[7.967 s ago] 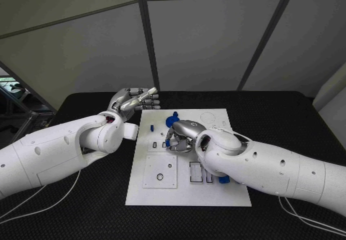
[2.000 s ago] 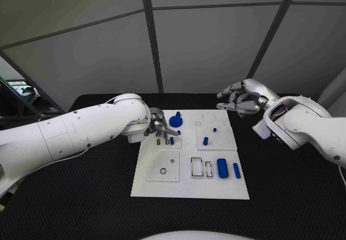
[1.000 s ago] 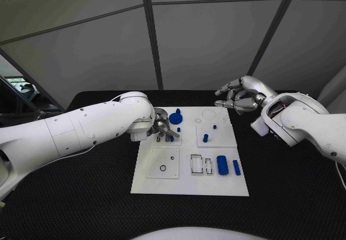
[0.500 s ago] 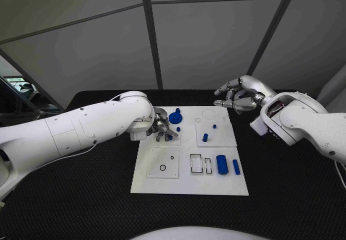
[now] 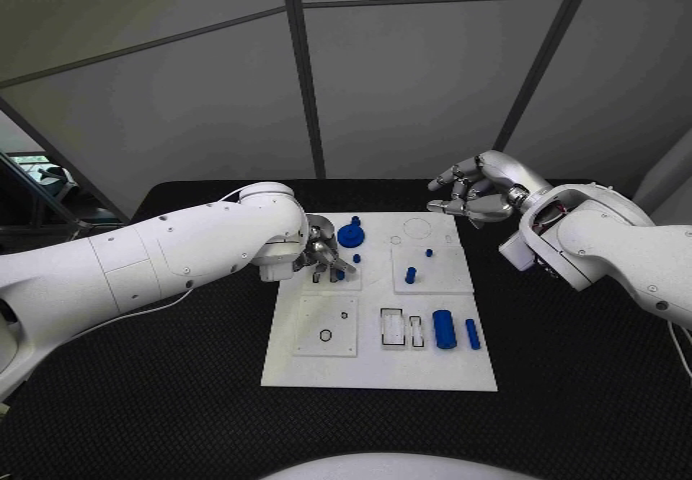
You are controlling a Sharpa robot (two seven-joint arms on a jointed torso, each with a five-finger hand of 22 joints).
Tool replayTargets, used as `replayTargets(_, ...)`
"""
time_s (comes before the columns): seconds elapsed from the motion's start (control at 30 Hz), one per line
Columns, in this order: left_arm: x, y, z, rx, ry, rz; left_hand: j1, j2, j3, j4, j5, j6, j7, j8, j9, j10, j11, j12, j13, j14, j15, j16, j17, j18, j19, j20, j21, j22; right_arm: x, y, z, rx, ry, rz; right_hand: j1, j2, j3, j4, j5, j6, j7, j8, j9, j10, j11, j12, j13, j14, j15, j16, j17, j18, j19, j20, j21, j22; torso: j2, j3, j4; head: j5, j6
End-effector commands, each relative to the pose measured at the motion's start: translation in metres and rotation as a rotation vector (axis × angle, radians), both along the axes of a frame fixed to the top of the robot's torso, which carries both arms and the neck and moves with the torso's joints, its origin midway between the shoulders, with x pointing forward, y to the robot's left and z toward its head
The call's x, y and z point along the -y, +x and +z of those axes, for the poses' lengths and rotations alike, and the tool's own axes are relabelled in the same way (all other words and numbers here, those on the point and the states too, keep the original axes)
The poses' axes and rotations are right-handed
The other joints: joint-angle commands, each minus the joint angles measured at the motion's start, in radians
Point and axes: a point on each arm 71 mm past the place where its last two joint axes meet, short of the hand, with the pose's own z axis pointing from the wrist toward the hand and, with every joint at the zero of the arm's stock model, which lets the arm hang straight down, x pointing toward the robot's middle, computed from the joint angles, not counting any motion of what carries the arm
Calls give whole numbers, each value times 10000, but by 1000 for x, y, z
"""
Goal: Assemble the parts on the task board
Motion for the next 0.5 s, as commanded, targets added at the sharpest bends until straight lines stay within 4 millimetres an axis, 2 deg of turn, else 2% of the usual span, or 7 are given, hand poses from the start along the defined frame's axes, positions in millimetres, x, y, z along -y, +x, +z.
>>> replayTargets(0.03,-1,1,1,45,96,56,-2,-78,-10,76,-7,-76,21,67,12,80,-26,36,10,578,-40,18,1211,-53,72,-2,65,16,-1,0,1,10,-37,69,-41,51,-55,25,43,-3,-51,50,-1,54,-14,-20,-11,21,-37,-46,-6,56,41,-14,-43,-10,1,-1,0,1,4)
replayTargets(0.5,-4,1,1,175,37,218,-711,-319,-432,164,-21,-65,17,104,134,106,-25,64,4,584,-35,18,1220,-50,68,7,50,40,-2,1,0,-4,-45,54,-39,56,-61,35,61,-2,-53,61,-1,54,-17,-25,-32,26,-40,-57,-13,58,48,-18,-61,-27,10,0,-1,0,-6)
